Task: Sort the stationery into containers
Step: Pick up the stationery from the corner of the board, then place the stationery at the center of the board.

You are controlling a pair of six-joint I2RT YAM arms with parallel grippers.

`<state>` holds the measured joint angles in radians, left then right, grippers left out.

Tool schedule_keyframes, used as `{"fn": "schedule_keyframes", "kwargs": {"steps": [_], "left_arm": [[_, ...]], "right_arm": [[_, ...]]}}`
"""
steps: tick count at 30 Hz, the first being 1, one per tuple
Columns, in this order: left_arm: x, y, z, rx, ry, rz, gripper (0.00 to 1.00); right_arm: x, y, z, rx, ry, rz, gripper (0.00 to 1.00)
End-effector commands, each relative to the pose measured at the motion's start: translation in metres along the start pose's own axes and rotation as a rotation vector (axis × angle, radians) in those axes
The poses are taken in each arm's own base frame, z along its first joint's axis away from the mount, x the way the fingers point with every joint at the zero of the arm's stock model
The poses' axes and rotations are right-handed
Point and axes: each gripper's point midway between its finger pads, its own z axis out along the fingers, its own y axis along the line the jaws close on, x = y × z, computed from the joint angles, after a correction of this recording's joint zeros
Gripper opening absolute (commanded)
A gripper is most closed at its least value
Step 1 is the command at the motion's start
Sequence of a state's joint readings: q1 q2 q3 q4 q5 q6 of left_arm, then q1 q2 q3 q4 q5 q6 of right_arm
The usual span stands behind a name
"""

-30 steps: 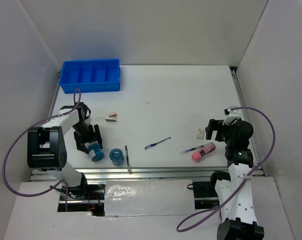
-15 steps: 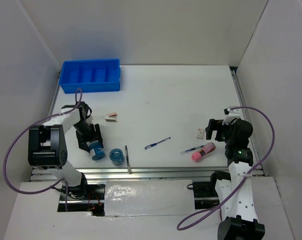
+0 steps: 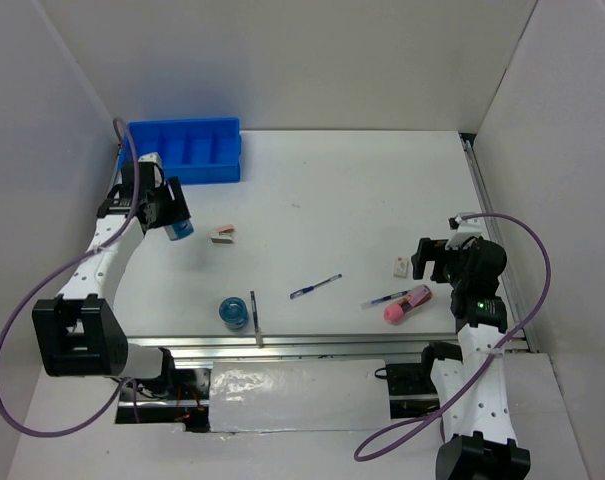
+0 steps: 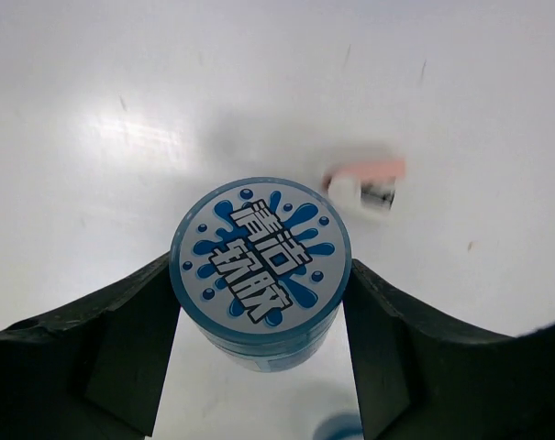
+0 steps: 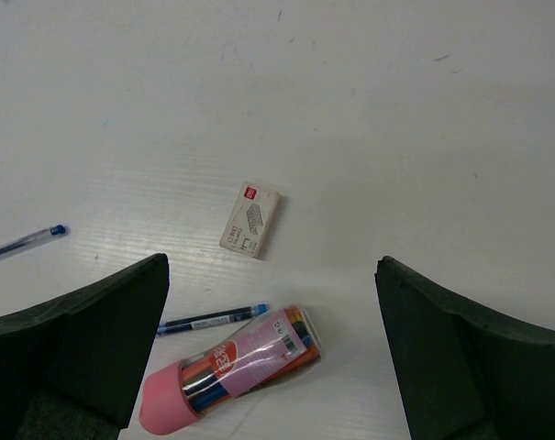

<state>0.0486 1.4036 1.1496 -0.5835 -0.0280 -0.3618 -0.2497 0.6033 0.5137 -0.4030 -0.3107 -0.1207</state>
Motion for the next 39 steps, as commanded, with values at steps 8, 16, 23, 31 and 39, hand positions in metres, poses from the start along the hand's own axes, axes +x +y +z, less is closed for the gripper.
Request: {"fn": "schedule_keyframes", "kwargs": {"steps": [8,16,23,31,39], "left_arm": [[-0.071,-0.003,0.038,0.011,-0.460,0.150,0.00],[-0.053,0.024,0.083,-0.070,-0.415,0.171,0.05],[-0.032,0.029,0.090,-0.051,-0.364,0.117,0.44],[-0.020,0.031,0.072,-0.047,-0.344,0.098,0.81],[-0.025,0.028,0.039,0.006,-0.296,0.128,0.99]], "right_arm": [[-0.015,-0.003,0.000,0.011,-0.066,-0.013,1.00],[-0.015,-0.002,0.001,0.007,-0.061,-0.013,1.00],[-0.016,-0.003,0.000,0.013,-0.061,-0.012,1.00],[-0.016,-0.003,0.000,0.009,-0.063,-0.015,1.00],[-0.017,-0.002,-0.001,0.008,-0.068,-0.018,1.00]]}}
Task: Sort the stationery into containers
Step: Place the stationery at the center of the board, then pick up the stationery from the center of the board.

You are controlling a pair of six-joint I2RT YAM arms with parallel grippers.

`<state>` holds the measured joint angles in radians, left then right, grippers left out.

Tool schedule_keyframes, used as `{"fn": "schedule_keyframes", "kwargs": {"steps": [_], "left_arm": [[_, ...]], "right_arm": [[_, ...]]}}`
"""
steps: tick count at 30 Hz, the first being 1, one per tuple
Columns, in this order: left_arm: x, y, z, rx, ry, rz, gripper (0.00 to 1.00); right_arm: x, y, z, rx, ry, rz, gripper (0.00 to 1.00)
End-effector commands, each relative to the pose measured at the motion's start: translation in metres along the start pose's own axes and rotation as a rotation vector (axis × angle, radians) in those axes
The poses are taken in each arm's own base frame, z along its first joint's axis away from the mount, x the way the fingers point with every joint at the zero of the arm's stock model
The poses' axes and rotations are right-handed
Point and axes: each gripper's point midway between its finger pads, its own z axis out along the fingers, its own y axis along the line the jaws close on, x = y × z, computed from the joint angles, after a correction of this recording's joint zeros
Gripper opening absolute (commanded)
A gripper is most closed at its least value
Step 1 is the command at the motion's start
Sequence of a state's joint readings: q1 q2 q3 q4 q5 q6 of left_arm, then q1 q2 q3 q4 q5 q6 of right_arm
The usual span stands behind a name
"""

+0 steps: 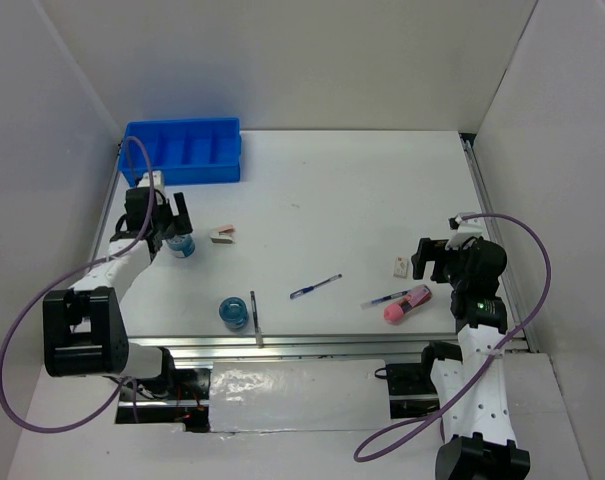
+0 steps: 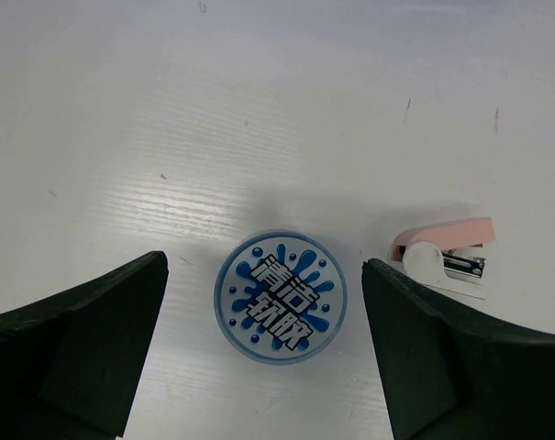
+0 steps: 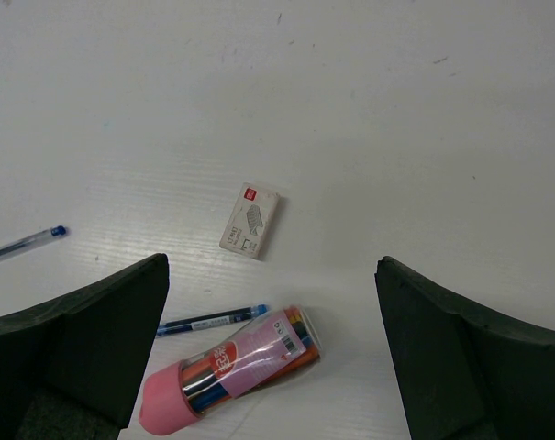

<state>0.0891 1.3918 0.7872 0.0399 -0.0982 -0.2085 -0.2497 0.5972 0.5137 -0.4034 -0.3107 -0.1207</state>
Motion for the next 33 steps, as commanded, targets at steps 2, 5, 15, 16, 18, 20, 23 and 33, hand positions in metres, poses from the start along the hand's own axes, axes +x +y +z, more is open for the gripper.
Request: {"fn": "schedule_keyframes", "kwargs": {"steps": [2,5,15,16,18,20,23,33], "left_arm": [[-0.013,-0.001,-0.020,0.054,0.061,0.008,0.99],[-0.013,-0.001,-0.032,0.089,0.140,0.052,0.99],[0.022,-0.019,-0.054,0.270,0.079,0.052,0.99],[0.024,-0.017,-0.053,0.260,0.069,0.045,0.97],[0.029,-0.017,-0.052,0.250,0.031,0.047,0.97],[0.031,-0.015,-0.050,0.222,0.007,0.059,0.97],[0.038,-0.009,-0.041,0.177,0.026,0.054,0.97],[0.021,-0.011,-0.016,0.158,-0.002,0.059,0.99]], "right_arm": [[-0.016,-0.001,0.000,0.003,-0.064,-0.019,1.00],[-0.016,-0.002,-0.001,0.006,-0.064,-0.017,1.00],[-0.016,-0.002,-0.001,0.008,-0.068,-0.017,1.00],[-0.016,-0.002,-0.001,0.006,-0.068,-0.015,1.00],[-0.015,-0.002,-0.001,0.008,-0.067,-0.016,1.00],[-0.017,-0.002,-0.001,0.006,-0.070,-0.016,1.00],[-0.016,-0.002,-0.001,0.007,-0.067,-0.014,1.00],[-0.015,-0.003,0.001,0.011,-0.061,-0.010,1.00]]}}
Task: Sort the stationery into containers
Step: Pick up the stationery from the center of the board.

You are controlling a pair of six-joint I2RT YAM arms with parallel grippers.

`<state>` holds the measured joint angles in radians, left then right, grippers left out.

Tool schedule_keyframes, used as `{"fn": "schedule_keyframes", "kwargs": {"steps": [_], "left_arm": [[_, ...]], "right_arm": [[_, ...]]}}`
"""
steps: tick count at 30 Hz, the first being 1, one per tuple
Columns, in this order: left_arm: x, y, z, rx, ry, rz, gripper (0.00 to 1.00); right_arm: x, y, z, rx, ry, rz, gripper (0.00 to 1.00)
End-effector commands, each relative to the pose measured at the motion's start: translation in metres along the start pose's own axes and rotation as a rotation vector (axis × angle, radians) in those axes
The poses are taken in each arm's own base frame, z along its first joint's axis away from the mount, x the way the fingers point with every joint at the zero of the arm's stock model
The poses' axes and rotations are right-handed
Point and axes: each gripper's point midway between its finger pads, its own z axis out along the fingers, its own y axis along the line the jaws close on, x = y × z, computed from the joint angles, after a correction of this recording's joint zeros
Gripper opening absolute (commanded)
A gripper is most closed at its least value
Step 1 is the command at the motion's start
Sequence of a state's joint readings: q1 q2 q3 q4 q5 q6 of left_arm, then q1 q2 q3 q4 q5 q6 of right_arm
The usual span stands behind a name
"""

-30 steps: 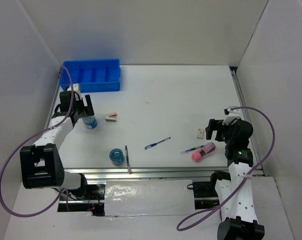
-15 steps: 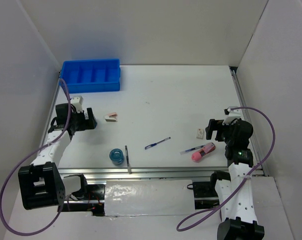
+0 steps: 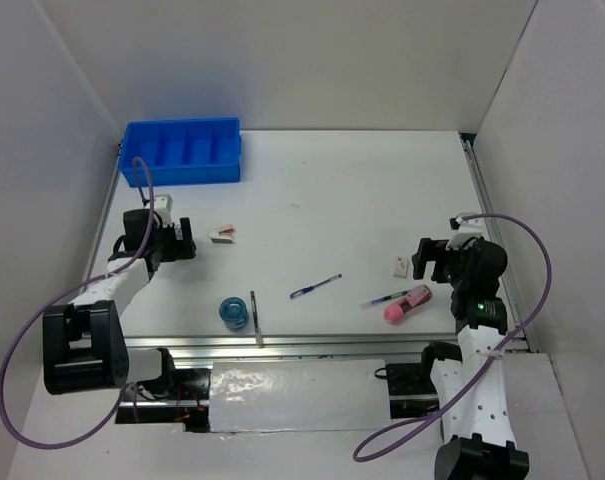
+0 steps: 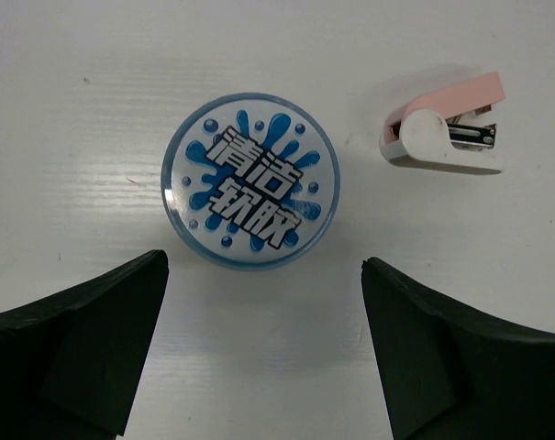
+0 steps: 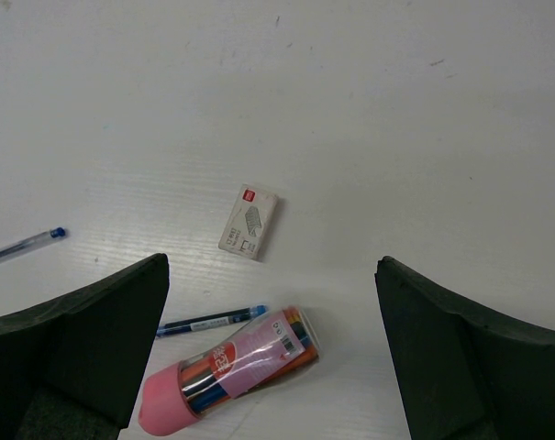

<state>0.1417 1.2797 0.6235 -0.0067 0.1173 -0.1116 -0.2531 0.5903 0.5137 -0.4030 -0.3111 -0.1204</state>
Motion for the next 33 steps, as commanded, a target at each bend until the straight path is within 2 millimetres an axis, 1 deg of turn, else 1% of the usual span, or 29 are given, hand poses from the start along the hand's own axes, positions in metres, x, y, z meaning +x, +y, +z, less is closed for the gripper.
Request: {"fn": "schedule_keyframes", "kwargs": {"steps": [1,5,10,18,24,30,32,33], "left_arm": [[-0.042,0.000,0.006,-0.016,-0.116,0.011,0.99],[-0.050,-0.003,0.010,-0.007,-0.122,0.023,0.99],[-0.052,-0.003,0.012,-0.010,-0.120,0.027,0.99],[-0.048,-0.003,0.016,-0.017,-0.099,0.035,0.97],[-0.047,0.001,0.019,-0.040,-0.089,0.040,0.95],[-0.052,0.002,0.019,-0.047,-0.098,0.042,0.87],[-0.055,0.004,0.018,-0.058,-0.105,0.048,0.82],[-0.054,0.006,0.018,-0.064,-0.101,0.049,0.77]], "right_arm": [[-0.015,-0.003,0.001,0.009,-0.060,-0.012,1.00],[-0.014,-0.004,0.002,0.011,-0.057,-0.009,1.00],[-0.013,-0.004,0.002,0.012,-0.056,-0.010,1.00],[-0.013,-0.004,0.002,0.014,-0.054,-0.007,1.00],[-0.012,-0.005,0.003,0.015,-0.051,-0.006,1.00],[-0.013,-0.005,0.002,0.017,-0.054,-0.007,1.00],[-0.013,-0.005,0.002,0.017,-0.054,-0.007,1.00],[-0.013,-0.005,0.002,0.017,-0.054,-0.007,1.00]]}}
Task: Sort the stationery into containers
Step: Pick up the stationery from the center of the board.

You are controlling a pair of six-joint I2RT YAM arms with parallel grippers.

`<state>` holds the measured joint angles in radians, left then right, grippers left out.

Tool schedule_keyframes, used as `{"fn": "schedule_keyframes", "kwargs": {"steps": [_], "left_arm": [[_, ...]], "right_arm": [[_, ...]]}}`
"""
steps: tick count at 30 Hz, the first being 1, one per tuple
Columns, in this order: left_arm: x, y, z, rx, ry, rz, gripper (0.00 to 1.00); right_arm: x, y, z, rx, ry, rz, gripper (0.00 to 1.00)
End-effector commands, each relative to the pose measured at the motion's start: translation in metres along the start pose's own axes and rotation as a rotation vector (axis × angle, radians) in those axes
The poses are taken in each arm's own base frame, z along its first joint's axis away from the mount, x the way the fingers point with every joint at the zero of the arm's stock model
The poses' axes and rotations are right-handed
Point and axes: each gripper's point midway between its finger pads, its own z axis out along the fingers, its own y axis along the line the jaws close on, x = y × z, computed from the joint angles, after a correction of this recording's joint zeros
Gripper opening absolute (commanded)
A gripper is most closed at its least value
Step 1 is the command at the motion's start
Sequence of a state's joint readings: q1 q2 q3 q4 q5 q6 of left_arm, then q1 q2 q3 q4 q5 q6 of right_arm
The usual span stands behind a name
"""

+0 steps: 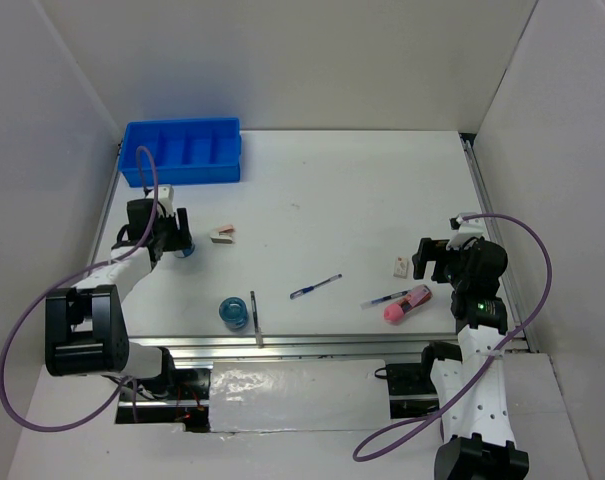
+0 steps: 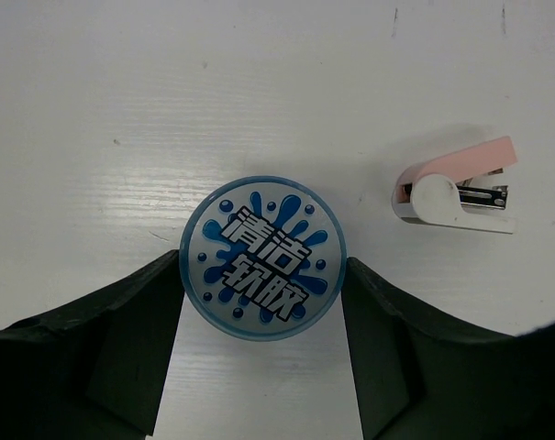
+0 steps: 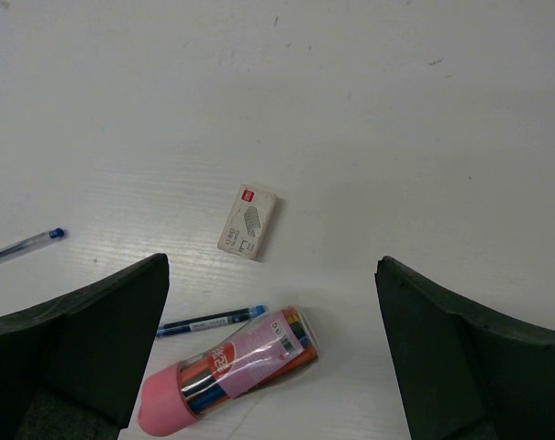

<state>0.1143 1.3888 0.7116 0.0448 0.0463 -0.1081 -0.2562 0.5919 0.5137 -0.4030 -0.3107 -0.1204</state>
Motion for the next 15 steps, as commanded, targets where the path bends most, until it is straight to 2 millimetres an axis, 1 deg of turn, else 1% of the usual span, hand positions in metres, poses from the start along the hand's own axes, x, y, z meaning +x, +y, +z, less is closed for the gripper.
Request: {"fn": "schedule_keyframes", "kwargs": {"steps": [1,3,4,8,9,10,12,13,15], "left_arm": [[-0.0258,0.0019,0.0000,-0.018,-0.065,0.025,0.75],[-0.0239,0.0037,0.0018,-0.027,-0.053,0.023,0.69],[-0.0221,0.0030,0.0026,-0.023,-0.045,0.021,0.64],[-0.0251,0.0025,0.0040,-0.020,-0.047,0.022,0.52],[-0.0244,0.0021,0.0048,-0.017,-0.042,0.024,0.46],[-0.0272,0.0014,0.0045,-0.014,-0.040,0.024,0.44],[-0.0268,0.0007,0.0050,-0.009,-0.031,0.025,0.34],[-0.0285,0.0008,0.0053,-0.004,-0.029,0.029,0.25],[-0.0288,0.0000,0.0045,0.000,-0.023,0.032,0.10]], "right_arm": [[-0.0121,-0.0045,0.0026,0.015,-0.052,-0.008,1.00],[-0.0127,-0.0044,0.0022,0.015,-0.055,-0.008,1.00],[-0.0129,-0.0044,0.0020,0.015,-0.057,-0.009,1.00],[-0.0129,-0.0040,0.0020,0.014,-0.057,-0.010,1.00],[-0.0126,-0.0043,0.0019,0.015,-0.057,-0.009,1.00],[-0.0129,-0.0041,0.0020,0.014,-0.058,-0.009,1.00],[-0.0130,-0.0042,0.0020,0.014,-0.057,-0.011,1.00],[-0.0117,-0.0037,0.0023,0.010,-0.053,-0.009,1.00],[-0.0126,-0.0036,0.0019,0.011,-0.056,-0.010,1.00]]}}
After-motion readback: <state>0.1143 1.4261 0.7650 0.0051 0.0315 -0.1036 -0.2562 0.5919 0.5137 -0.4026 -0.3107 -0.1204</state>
